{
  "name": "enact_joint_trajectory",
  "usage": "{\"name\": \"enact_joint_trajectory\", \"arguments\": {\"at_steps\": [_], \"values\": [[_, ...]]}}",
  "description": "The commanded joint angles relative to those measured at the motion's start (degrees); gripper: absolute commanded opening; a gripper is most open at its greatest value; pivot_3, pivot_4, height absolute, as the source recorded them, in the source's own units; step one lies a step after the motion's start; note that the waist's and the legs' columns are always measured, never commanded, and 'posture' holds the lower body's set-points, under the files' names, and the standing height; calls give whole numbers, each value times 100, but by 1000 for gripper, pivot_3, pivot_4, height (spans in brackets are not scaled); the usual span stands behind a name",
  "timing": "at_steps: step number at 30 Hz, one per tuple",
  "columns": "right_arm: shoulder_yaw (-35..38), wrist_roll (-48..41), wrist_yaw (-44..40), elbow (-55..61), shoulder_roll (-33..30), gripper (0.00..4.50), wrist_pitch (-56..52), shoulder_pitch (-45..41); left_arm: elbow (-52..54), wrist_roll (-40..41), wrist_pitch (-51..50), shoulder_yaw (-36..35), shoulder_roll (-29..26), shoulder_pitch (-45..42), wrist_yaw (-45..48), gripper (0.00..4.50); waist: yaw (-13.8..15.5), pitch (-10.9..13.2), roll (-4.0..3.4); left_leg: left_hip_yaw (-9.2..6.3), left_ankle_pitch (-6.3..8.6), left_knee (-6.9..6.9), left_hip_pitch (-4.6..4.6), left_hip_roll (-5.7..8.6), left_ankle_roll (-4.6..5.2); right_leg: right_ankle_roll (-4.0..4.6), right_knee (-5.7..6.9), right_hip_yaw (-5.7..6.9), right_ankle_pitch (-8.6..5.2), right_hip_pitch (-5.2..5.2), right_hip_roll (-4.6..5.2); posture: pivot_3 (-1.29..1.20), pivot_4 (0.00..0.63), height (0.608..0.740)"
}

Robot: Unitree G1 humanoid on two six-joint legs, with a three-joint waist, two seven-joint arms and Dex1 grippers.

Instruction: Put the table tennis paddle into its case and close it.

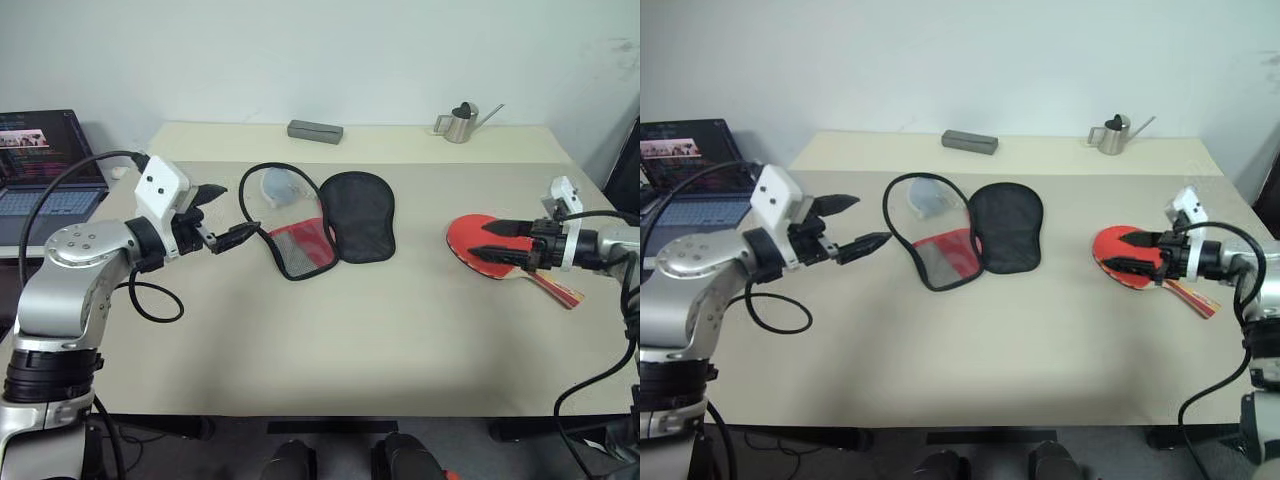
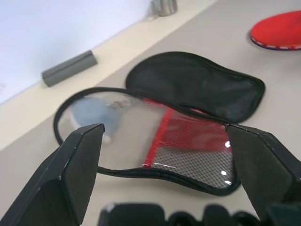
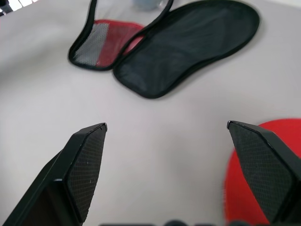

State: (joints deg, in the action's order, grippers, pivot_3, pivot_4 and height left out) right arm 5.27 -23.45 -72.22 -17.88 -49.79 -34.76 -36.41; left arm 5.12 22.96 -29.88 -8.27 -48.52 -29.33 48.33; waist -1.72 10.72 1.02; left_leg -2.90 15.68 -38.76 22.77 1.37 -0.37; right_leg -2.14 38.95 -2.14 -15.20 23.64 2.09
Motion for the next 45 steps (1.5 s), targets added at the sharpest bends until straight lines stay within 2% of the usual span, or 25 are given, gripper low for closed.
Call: {"name": "enact_joint_trajectory", "arguments": {"at_steps": [1,4,6,9,14,20,26,30,36,45], "values": [[361,-210,54,748,-409,4493,-351,373,-310,-189,258,51,-13,-224,61,4500,5,0,0,1,0,-1,-1,0,0,0,1,-1,0,0,0,0,150,740],[572,-320,267,1123,-525,4493,-616,713,-592,-262,543,81,116,-257,89,4500,19,0,0,-5,0,0,0,0,0,0,-1,5,-1,-3,0,0,150,740],[757,-565,407,1511,-528,4493,-954,820,-669,-22,610,-81,200,-178,314,4500,19,0,0,-2,0,-2,0,0,0,0,-2,2,0,-4,0,0,150,740],[837,-788,626,1934,-471,4493,-1273,856,-1021,48,770,-277,100,-57,598,4500,-25,0,0,0,0,-2,-3,-1,0,0,2,0,0,-3,-1,0,150,740],[833,-1394,1196,2362,61,4493,-2009,434,-1369,166,931,-595,-159,316,951,4500,-89,0,0,2,0,3,-12,-9,0,2,4,-3,-1,-3,-8,0,150,740],[364,-1427,1781,2568,719,4493,-2133,97,-1554,183,1091,-695,-272,450,1297,4500,13,-1,1,-6,0,-1,-3,-4,0,1,-2,5,0,-4,0,0,150,740],[-108,-1109,2507,1823,1553,4493,-2054,-600,-1715,30,1141,-471,-60,9,1107,4500,17,-1,2,-9,0,-3,-1,-1,0,2,0,8,0,-3,0,0,150,740],[-438,-603,2854,1249,1956,4493,-1630,-892,-1595,50,1136,-362,-50,-147,1245,4500,2,-1,2,-7,0,-1,4,-1,0,2,1,5,1,6,0,0,150,740],[-698,238,3464,-104,2413,4493,-880,-1413,-1674,-26,1227,-257,-55,-295,1325,4500,-14,-1,2,11,-1,2,19,-1,-1,3,9,-2,1,37,-1,0,150,740],[-818,956,3763,-1741,3025,4493,18,-1858,-2081,-183,1387,20,127,-817,1469,4500,-28,-1,2,19,-1,5,19,-1,-1,3,10,0,2,41,-3,0,150,740]]}}
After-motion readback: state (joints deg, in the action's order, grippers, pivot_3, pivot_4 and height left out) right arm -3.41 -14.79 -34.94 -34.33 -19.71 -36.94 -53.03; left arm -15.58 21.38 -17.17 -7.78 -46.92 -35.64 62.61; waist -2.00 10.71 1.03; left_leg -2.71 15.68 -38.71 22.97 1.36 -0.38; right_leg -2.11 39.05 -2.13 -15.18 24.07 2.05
